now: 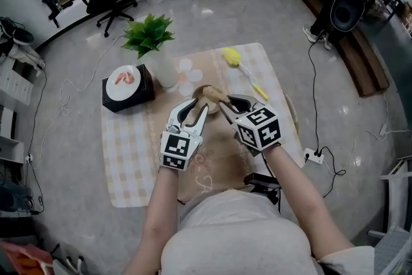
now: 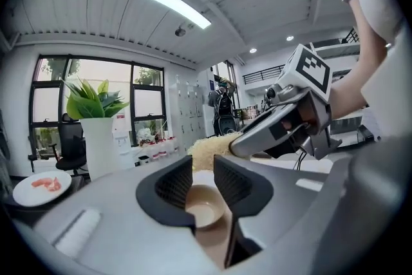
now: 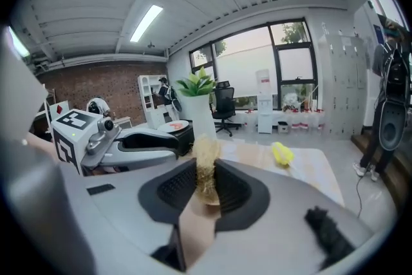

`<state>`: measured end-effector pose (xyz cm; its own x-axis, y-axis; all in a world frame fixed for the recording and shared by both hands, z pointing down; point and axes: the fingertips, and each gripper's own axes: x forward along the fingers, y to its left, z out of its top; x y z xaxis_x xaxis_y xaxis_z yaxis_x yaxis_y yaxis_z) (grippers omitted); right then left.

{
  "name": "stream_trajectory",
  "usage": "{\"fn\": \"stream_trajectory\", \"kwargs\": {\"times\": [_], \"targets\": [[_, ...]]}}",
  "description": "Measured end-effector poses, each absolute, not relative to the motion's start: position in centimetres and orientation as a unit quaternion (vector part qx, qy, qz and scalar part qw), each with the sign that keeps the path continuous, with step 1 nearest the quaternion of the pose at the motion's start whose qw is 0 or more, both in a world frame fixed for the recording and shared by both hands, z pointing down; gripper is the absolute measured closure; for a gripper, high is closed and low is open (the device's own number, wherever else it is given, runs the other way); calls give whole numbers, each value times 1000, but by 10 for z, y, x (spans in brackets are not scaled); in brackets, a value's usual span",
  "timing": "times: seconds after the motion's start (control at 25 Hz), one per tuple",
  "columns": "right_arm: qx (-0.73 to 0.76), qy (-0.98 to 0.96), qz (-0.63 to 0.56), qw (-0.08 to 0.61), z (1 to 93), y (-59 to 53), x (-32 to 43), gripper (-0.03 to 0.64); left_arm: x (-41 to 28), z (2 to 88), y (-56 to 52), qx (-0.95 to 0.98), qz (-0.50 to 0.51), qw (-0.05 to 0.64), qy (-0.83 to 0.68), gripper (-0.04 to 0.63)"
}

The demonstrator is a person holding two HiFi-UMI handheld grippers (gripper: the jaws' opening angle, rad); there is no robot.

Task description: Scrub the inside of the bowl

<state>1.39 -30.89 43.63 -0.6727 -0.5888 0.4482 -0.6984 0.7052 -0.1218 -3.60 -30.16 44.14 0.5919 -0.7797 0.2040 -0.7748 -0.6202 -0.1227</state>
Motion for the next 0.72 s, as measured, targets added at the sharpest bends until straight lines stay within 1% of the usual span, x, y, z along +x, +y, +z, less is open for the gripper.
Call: {"fn": "stream_trajectory", "kwargs": {"times": [0.2, 0.56, 0.72], "targets": [[364, -907, 128, 166, 423, -300, 17, 529, -39, 422, -295, -881, -103, 32, 461, 594], [380, -913, 93, 120, 402, -282, 16, 531, -44, 398, -282, -864, -76, 38, 496, 594], [382, -914, 81, 110, 401, -273, 13, 531, -45, 395, -271, -862, -72, 41, 500, 594]]}}
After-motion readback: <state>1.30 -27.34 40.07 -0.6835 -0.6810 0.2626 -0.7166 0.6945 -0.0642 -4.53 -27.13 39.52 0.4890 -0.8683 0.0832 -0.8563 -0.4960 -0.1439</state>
